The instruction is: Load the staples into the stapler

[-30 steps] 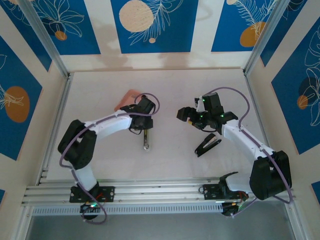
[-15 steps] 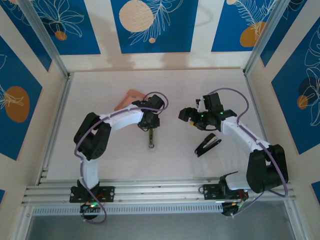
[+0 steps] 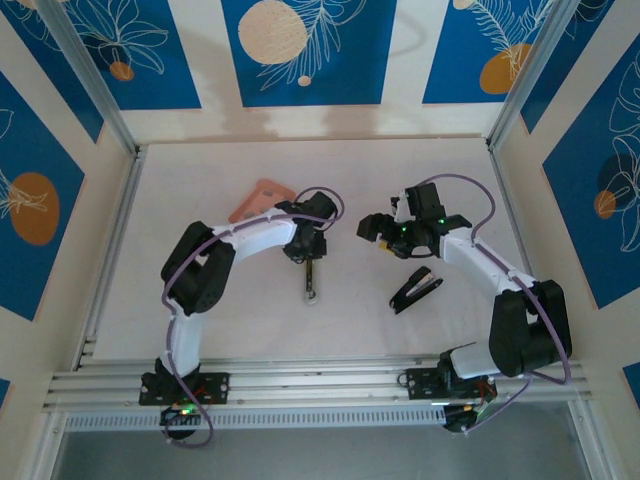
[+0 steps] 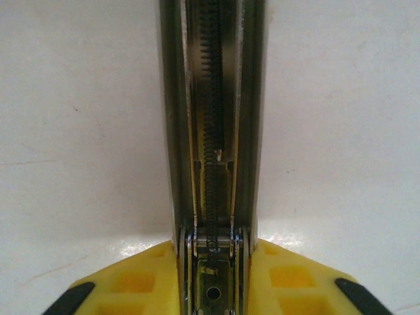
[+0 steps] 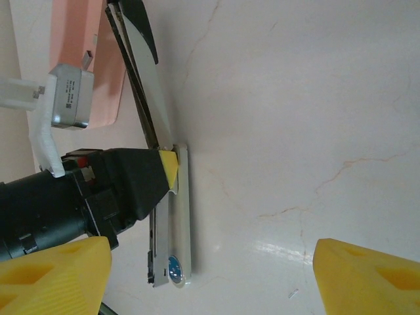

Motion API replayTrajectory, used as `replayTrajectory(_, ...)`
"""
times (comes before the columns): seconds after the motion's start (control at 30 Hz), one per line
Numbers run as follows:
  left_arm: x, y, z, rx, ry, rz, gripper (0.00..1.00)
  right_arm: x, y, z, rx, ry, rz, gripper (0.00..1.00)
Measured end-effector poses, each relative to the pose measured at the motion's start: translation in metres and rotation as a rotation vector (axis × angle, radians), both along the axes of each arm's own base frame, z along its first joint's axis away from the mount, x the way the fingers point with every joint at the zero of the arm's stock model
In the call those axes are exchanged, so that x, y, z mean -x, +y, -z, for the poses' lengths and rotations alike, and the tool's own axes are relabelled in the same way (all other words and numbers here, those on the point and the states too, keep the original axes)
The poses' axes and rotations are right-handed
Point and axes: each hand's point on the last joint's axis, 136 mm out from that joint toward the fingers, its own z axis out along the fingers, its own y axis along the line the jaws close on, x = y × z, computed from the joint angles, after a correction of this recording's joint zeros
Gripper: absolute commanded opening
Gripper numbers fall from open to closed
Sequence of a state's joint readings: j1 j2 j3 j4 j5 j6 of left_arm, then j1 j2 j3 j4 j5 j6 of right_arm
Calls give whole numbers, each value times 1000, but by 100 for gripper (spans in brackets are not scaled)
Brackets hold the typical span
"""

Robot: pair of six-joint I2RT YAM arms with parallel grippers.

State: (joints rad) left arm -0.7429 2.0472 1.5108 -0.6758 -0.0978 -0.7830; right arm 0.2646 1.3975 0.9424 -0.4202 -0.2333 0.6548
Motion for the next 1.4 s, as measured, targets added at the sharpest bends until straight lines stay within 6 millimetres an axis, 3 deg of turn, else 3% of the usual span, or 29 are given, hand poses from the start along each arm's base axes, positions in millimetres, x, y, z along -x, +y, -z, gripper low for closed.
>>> replayTrajectory(0.13, -2, -4, -4, 8, -10, 8, 57, 0, 0, -3, 0, 0, -5, 80)
replayTrajectory(0.3, -3, -6, -16, 25, -32, 25, 60, 3, -3, -9, 9, 5, 1, 80)
replayTrajectory(0.53, 1, -4, -90, 149, -181, 70, 61, 20, -28, -16, 110, 63, 75, 81)
replayTrajectory(0.67, 18, -4, -114, 261, -244, 132, 60, 40, -57, -4, 223, 166, 153, 82)
replayTrajectory(0.83, 39, -2, -96, 335, -240, 179, 60, 71, -97, 17, 340, 316, 261, 86)
replayTrajectory(0.97, 51, -2, -76, 355, -200, 202, 60, 87, -117, 32, 380, 406, 327, 87)
replayTrajectory(1.4, 55, -6, -77, 428, -220, 234, 60, 90, -136, 85, 519, 643, 335, 89)
